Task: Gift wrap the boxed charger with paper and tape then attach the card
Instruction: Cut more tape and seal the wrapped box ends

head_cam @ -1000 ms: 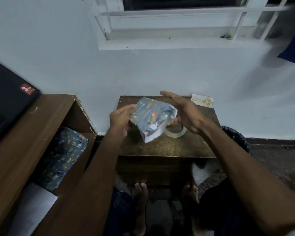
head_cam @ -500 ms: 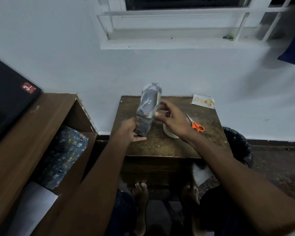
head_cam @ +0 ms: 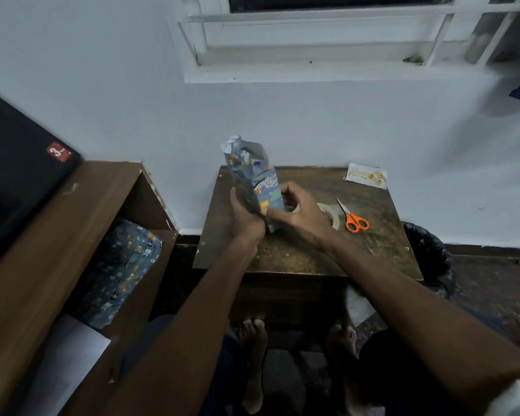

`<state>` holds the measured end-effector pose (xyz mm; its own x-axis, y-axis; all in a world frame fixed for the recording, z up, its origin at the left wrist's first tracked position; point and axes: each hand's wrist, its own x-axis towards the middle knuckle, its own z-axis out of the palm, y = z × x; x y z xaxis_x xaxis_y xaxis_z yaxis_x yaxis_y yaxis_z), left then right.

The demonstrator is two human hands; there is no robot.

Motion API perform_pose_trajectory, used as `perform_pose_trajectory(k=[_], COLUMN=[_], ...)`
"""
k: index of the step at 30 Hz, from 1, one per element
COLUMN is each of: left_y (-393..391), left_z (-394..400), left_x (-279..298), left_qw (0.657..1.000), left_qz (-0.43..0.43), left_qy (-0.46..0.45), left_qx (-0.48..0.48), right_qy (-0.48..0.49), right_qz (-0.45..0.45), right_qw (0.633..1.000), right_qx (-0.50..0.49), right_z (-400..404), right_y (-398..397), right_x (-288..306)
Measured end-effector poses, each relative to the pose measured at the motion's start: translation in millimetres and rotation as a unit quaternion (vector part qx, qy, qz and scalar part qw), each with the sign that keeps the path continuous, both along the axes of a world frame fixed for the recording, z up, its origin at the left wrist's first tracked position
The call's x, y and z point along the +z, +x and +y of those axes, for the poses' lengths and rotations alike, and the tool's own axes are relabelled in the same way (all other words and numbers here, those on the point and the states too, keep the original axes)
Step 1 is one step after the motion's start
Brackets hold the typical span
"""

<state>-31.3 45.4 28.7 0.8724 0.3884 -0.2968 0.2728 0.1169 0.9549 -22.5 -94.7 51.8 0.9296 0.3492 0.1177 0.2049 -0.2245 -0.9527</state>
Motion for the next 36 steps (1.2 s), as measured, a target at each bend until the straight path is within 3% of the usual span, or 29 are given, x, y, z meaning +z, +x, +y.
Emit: perform_pose_trajectory(k=[7, 15, 18, 21, 22, 25, 27, 32, 34, 36], left_y=[-8, -13, -19, -31, -33, -40, -42, -38, -36, -35], left_z=[-4, 20, 37, 51, 52, 50, 46, 49, 54, 55], left_x=[-8, 6, 13, 29, 33, 49, 57, 53, 47, 46], left_qw=[0.998, 0.985, 0.962, 0.899, 0.895, 0.938, 0.954, 0.933, 0.934, 0.935], left_qz=[-0.008, 0.126, 0.124, 0.091, 0.062, -0.108, -0.171, -0.219, -0.205, -0.202], left_qy=[0.059, 0.096, 0.199, 0.392, 0.410, 0.288, 0.184, 0.230, 0.240, 0.243], left_qx=[-0.014, -0.074, -0.137, -0.174, -0.165, -0.160, -0.161, -0.170, -0.166, -0.159], right_qy=[-0.075, -0.105, -0.129, -0.142, -0.147, -0.165, -0.175, -0.179, -0.085, 0.104], right_qz=[-0.043, 0.008, -0.001, 0.003, 0.003, -0.005, -0.001, 0.008, 0.065, 0.104], right_qw=[0.995, 0.994, 0.991, 0.990, 0.989, 0.986, 0.984, 0.984, 0.992, 0.987], right_qx=[-0.041, -0.024, -0.020, -0.021, -0.024, -0.035, -0.033, 0.020, 0.061, 0.071], right_z=[-1, -12, -16, -15, -15, -13, -12, -11, -10, -9], right_y=[4, 12, 10, 7, 5, 2, -1, -7, -11, -13], right_x=[-8, -14, -12, -11, -10, -7, -4, 3, 8, 18])
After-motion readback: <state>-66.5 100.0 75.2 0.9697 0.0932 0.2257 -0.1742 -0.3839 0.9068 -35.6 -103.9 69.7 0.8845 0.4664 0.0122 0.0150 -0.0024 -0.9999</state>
